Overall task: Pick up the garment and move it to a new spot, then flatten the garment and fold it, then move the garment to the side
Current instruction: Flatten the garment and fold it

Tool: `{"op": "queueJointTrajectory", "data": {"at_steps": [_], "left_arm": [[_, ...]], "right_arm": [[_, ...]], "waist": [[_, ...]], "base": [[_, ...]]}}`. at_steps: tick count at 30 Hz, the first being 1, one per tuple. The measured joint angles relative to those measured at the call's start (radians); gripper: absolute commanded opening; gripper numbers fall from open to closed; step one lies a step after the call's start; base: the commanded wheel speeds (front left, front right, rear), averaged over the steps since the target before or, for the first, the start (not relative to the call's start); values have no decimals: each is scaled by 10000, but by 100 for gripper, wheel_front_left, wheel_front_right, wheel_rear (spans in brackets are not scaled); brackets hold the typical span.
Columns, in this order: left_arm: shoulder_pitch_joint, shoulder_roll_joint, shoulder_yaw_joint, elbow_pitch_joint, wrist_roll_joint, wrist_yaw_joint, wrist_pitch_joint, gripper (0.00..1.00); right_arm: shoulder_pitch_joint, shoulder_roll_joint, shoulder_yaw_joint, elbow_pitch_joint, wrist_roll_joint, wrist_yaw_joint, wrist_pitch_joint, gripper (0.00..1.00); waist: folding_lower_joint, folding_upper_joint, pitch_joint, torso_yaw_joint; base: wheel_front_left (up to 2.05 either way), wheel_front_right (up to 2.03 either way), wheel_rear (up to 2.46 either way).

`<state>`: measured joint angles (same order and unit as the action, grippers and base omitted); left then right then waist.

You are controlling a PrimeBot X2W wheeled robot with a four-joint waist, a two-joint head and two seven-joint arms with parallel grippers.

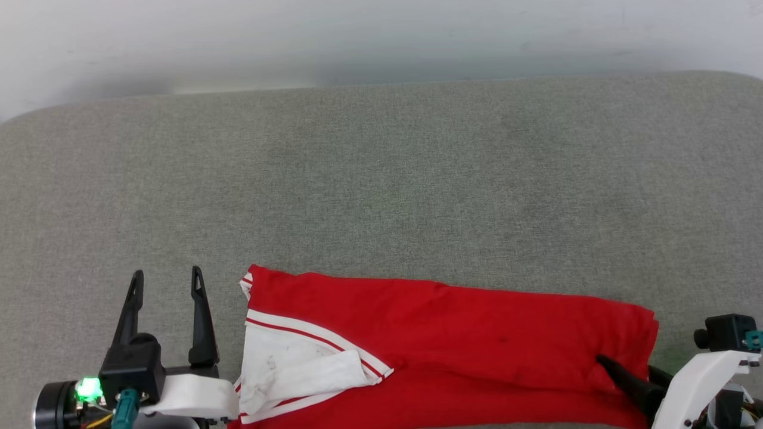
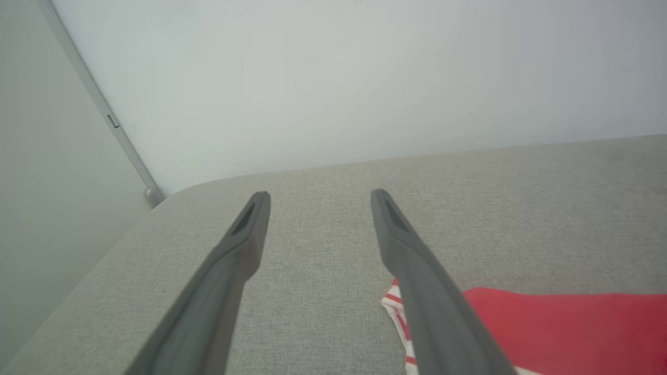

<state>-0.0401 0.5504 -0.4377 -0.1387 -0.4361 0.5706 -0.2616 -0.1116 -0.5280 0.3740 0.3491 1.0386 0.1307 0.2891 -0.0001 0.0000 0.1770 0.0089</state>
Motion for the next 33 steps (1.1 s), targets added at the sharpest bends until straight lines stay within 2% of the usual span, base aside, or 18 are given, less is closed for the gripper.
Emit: {"op": "queueJointTrajectory", "data": {"at_steps": [6,8,15,20,28,30,33], "left_arm": [[673,-1175,970,52,1110,-451,-2,100],[824,-1532,1273,65,1494,-606,0,100],[1339,-2589,1868,136,2516,-1308,-13,100],[1781,-3122,2192,163,3064,-1682,-13,100],[2265,-3486,2516,211,3682,-1975,-13,100],[2365,-3561,2573,234,3758,-2048,-13,100],[2421,-3649,2646,272,3845,-2163,-13,100]], "right_arm": [[69,107,219,-119,-56,0,230,100],[52,121,245,-113,-184,0,232,0],[-58,52,153,94,-430,10,234,0],[-148,-493,-249,-13,-458,8,485,0],[-218,-1624,-1041,-2,-602,6,1457,0],[-214,-1722,-1131,-56,-644,2,1900,0],[-199,-1551,-1369,-629,25,2,2623,0]], "waist": [[0,0,37,46],[0,0,24,54],[1,0,-229,45],[1,0,-542,20],[1,0,-996,52],[1,0,-1074,60],[1,0,-1172,93]], "base": [[0,0,0],[0,0,0],[0,0,0],[0,0,0],[0,0,0],[0,0,0],[0,0,0]]}}
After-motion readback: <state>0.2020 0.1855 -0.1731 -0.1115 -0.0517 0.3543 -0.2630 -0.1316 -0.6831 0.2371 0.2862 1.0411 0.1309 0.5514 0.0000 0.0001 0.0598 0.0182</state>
